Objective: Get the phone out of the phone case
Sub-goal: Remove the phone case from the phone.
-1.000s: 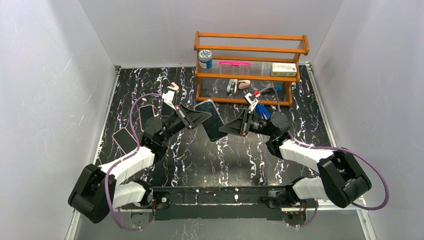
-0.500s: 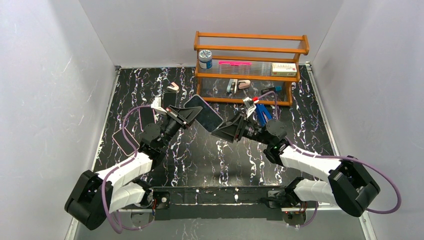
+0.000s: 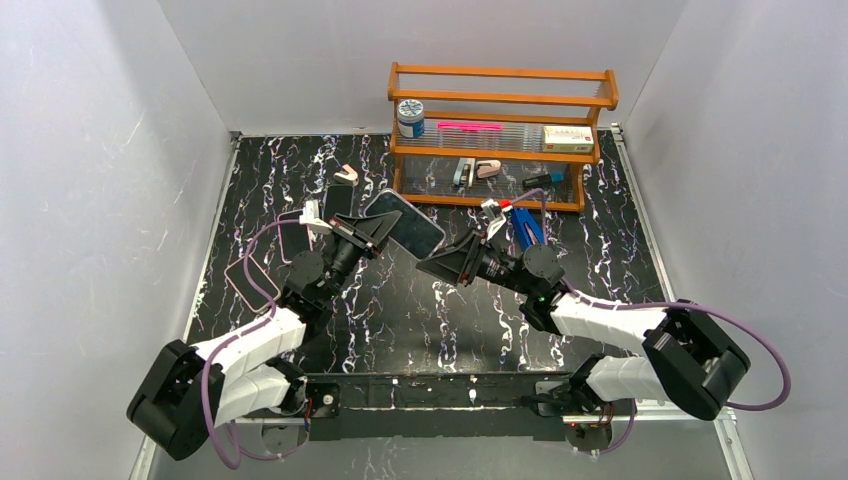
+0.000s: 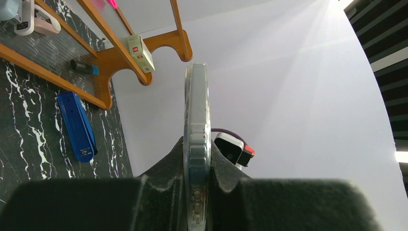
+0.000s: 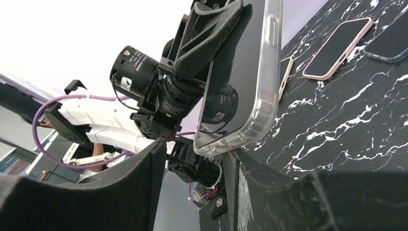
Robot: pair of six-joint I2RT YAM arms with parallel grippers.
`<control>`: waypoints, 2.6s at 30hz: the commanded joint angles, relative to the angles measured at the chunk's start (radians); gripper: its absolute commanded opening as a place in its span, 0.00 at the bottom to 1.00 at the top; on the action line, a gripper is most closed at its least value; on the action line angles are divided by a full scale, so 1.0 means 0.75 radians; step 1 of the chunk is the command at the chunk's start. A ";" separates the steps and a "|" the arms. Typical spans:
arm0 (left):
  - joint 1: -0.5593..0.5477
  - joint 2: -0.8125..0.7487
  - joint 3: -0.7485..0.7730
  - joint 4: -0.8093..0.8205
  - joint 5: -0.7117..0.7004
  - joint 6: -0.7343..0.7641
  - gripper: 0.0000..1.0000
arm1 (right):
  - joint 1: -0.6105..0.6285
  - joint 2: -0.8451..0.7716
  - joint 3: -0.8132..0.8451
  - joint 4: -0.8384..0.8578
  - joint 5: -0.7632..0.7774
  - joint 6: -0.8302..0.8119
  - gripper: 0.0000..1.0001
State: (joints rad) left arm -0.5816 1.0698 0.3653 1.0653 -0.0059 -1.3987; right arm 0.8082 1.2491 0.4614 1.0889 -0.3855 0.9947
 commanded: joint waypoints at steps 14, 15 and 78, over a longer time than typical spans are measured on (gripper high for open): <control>-0.025 -0.024 -0.044 0.122 -0.062 -0.127 0.00 | 0.006 0.037 0.015 0.121 -0.003 -0.246 0.19; -0.026 -0.023 -0.047 0.121 -0.062 -0.136 0.00 | 0.006 0.034 0.022 0.103 -0.009 -0.285 0.16; 0.411 0.044 0.265 -0.066 1.253 0.321 0.00 | -0.143 0.096 0.433 -0.687 -0.889 -0.980 0.56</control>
State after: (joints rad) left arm -0.2768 1.1500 0.5076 0.9863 0.9161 -1.1648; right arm 0.6952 1.3075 0.7334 0.4961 -1.0012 0.2264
